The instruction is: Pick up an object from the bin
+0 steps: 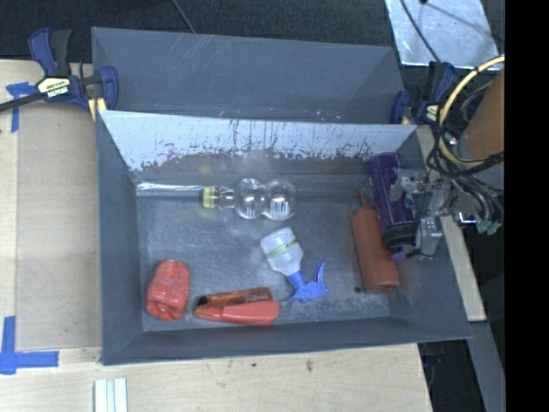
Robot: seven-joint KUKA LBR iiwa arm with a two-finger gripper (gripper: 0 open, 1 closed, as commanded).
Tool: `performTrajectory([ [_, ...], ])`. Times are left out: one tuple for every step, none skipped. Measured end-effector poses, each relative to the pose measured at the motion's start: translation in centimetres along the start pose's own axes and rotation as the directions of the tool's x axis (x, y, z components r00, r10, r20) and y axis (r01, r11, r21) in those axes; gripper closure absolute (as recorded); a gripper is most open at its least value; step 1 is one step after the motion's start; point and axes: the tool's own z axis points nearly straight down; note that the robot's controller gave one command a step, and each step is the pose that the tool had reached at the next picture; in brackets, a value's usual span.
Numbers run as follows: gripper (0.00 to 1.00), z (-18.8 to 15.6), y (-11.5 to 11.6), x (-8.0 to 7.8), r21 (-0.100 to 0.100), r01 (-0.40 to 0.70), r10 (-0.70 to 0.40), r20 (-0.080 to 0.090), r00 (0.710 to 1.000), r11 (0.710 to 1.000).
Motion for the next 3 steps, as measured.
performTrajectory([
  [0.0, 4.9, 2.2, 1.8, 0.0, 0.137, -0.137, 0.002, 0.991, 0.991],
  [0.0, 7.6, 8.9, 4.8, -0.006, 0.154, -0.154, -0.005, 0.988, 0.988],
  [0.0, 5.7, 9.9, 2.4, -0.001, 0.405, -0.405, 0.001, 0.914, 0.914],
])
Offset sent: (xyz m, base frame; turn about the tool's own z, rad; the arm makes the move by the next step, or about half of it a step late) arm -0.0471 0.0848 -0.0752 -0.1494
